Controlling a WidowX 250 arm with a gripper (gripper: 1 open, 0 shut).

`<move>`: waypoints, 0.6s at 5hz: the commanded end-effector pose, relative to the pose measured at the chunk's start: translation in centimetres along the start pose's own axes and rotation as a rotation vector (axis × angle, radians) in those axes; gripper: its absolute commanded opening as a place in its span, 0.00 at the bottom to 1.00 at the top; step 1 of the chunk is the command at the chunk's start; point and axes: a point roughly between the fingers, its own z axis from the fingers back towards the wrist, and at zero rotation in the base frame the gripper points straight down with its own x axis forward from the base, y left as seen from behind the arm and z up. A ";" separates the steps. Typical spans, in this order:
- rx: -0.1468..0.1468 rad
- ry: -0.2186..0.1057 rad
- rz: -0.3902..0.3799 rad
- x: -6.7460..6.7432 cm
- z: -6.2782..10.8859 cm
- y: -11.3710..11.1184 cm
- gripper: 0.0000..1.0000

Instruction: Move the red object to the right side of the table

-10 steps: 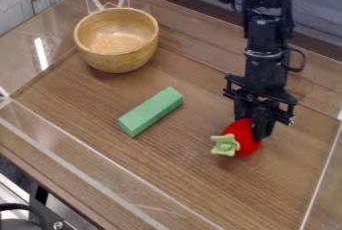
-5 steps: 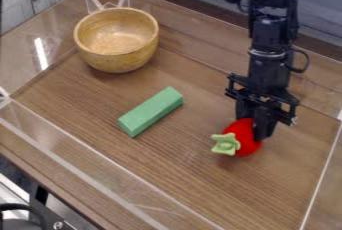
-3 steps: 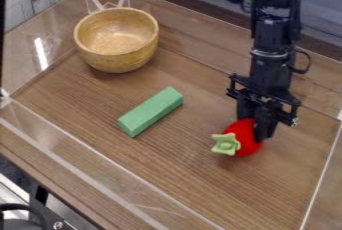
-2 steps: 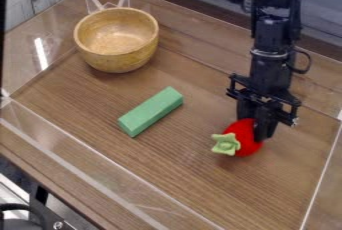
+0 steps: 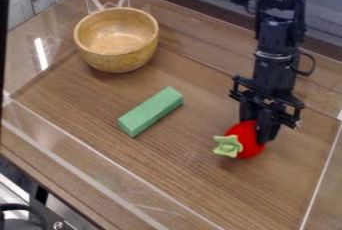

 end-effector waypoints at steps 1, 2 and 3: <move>-0.001 0.007 -0.036 0.0 -0.1 -1.3 0.00; -0.004 0.011 -0.040 0.0 -0.1 -1.5 0.00; -0.008 0.014 -0.043 -0.1 -0.1 -1.6 0.00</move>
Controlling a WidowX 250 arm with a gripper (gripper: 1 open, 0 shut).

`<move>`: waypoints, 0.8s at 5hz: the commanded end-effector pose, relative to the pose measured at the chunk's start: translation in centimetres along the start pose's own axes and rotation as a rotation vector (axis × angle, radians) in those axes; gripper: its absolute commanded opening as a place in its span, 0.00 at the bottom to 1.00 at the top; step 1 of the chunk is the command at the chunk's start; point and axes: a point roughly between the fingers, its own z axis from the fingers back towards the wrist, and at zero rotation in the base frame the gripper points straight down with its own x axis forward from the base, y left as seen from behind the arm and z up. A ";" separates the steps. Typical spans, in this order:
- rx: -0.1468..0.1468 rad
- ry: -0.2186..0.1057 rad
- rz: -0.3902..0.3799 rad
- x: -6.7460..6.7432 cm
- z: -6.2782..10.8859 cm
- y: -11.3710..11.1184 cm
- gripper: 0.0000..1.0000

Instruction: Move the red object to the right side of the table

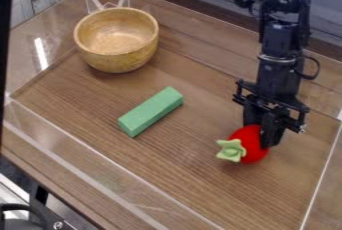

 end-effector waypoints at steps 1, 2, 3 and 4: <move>0.002 -0.003 -0.030 -0.1 0.3 -1.0 1.00; -0.002 -0.011 -0.028 -0.3 0.9 -1.1 1.00; 0.006 -0.054 -0.024 -0.8 2.8 -1.3 1.00; 0.015 -0.101 -0.020 -1.4 4.9 -1.4 1.00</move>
